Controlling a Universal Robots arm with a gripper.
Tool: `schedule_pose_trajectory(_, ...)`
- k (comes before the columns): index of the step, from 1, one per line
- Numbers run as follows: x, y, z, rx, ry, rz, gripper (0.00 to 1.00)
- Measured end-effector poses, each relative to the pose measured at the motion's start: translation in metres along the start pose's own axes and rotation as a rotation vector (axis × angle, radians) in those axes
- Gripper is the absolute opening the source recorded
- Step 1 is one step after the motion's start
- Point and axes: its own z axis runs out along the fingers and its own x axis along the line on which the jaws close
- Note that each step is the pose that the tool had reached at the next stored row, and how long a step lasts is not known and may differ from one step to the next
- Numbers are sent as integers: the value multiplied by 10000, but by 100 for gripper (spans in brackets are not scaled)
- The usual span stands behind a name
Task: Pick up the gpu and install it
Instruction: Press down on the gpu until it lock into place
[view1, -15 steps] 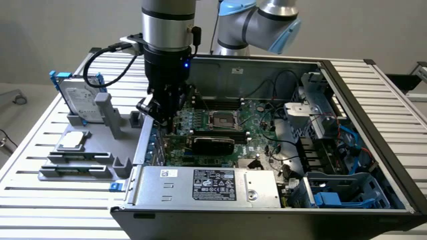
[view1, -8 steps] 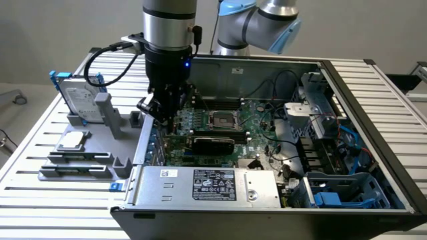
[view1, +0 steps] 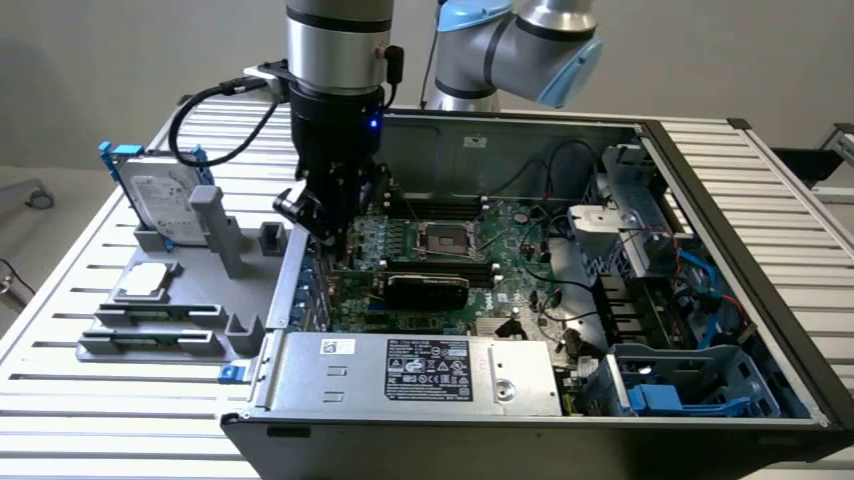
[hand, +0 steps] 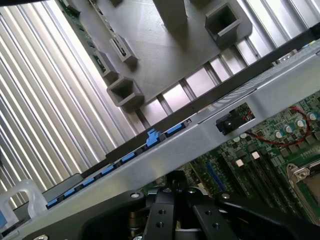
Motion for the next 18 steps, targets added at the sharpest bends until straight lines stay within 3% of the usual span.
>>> schedule_pose_trajectory(7, -20, 15, -22, -40, 11, 216, 11)
schedule_pose_trajectory(18, -25, 18, -9, -195, 25, 984, 11)
